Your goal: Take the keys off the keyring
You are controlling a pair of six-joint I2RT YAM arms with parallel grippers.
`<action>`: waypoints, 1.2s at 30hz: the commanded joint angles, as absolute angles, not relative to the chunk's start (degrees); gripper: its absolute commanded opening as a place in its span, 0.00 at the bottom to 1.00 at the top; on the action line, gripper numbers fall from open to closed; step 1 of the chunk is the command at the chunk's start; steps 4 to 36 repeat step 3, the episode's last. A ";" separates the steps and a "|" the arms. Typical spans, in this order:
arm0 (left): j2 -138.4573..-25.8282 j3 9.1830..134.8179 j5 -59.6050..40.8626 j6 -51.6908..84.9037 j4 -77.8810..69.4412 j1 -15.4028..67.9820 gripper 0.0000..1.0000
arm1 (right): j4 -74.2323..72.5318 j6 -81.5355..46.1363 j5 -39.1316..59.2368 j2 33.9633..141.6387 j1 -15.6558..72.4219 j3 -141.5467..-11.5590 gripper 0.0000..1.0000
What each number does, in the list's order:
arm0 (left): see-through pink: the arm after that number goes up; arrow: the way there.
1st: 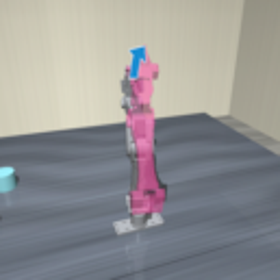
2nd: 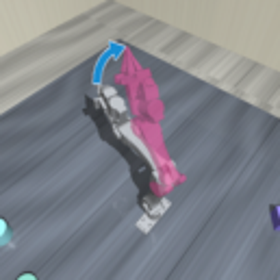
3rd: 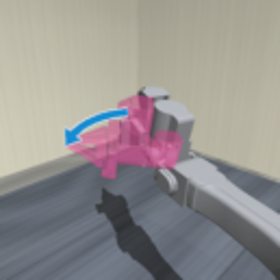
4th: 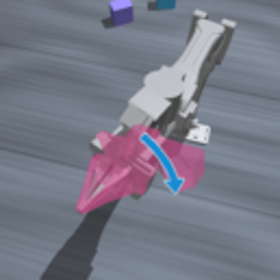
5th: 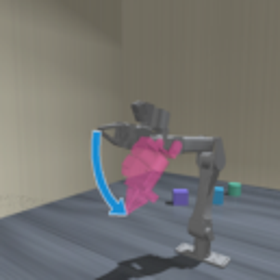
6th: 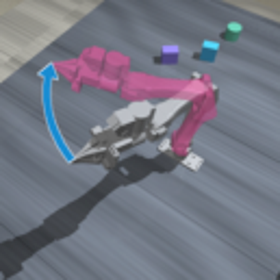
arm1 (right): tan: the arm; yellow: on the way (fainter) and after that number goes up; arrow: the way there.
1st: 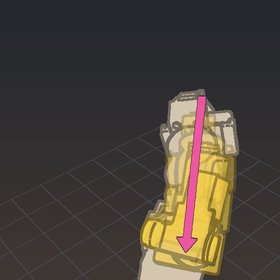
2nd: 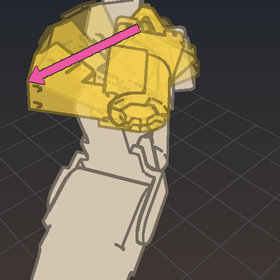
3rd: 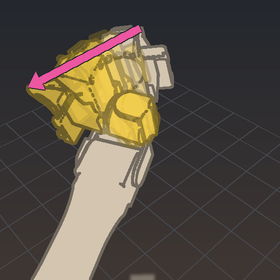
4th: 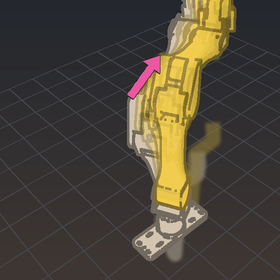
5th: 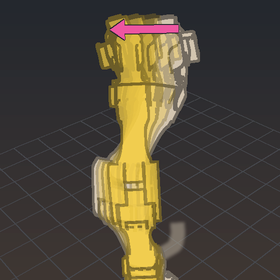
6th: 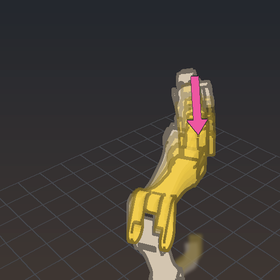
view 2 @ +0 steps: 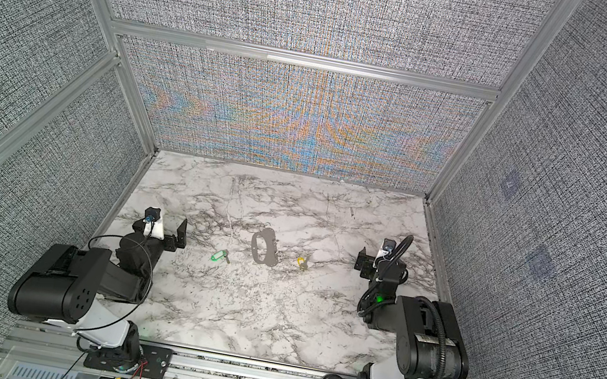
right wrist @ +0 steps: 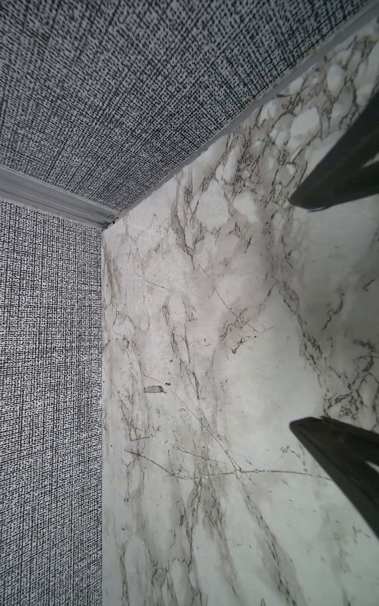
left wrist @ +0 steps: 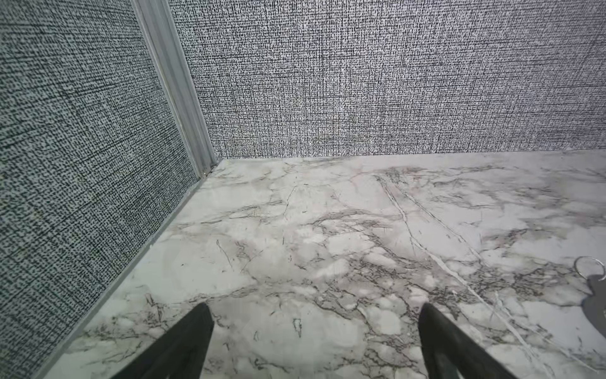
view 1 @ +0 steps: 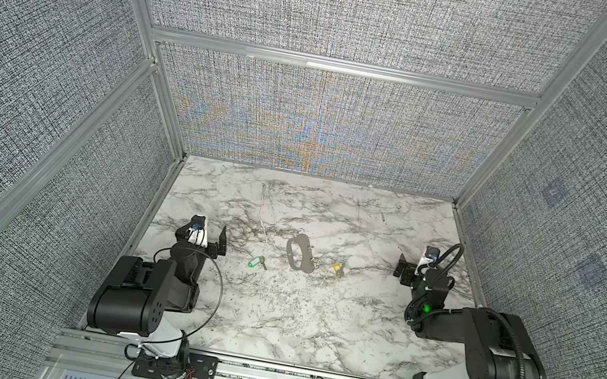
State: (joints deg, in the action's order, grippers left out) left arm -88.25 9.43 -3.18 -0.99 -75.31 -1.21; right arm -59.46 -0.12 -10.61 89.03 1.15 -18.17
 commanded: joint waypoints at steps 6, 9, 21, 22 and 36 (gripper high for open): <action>-88.25 9.50 -4.39 -1.64 -78.19 -1.19 0.99 | -59.63 -0.63 -9.65 88.66 0.48 -18.15 0.99; -88.25 9.50 -4.39 -1.64 -78.19 -1.19 0.99 | -59.63 -0.63 -9.65 88.66 0.48 -18.15 0.99; -88.25 9.50 -4.39 -1.64 -78.19 -1.19 0.99 | -59.63 -0.63 -9.65 88.66 0.48 -18.15 0.99; -88.25 9.50 -4.39 -1.64 -78.19 -1.19 0.99 | -59.63 -0.63 -9.65 88.66 0.48 -18.15 0.99; -88.25 9.50 -4.39 -1.64 -78.19 -1.19 0.99 | -59.63 -0.63 -9.65 88.66 0.48 -18.15 0.99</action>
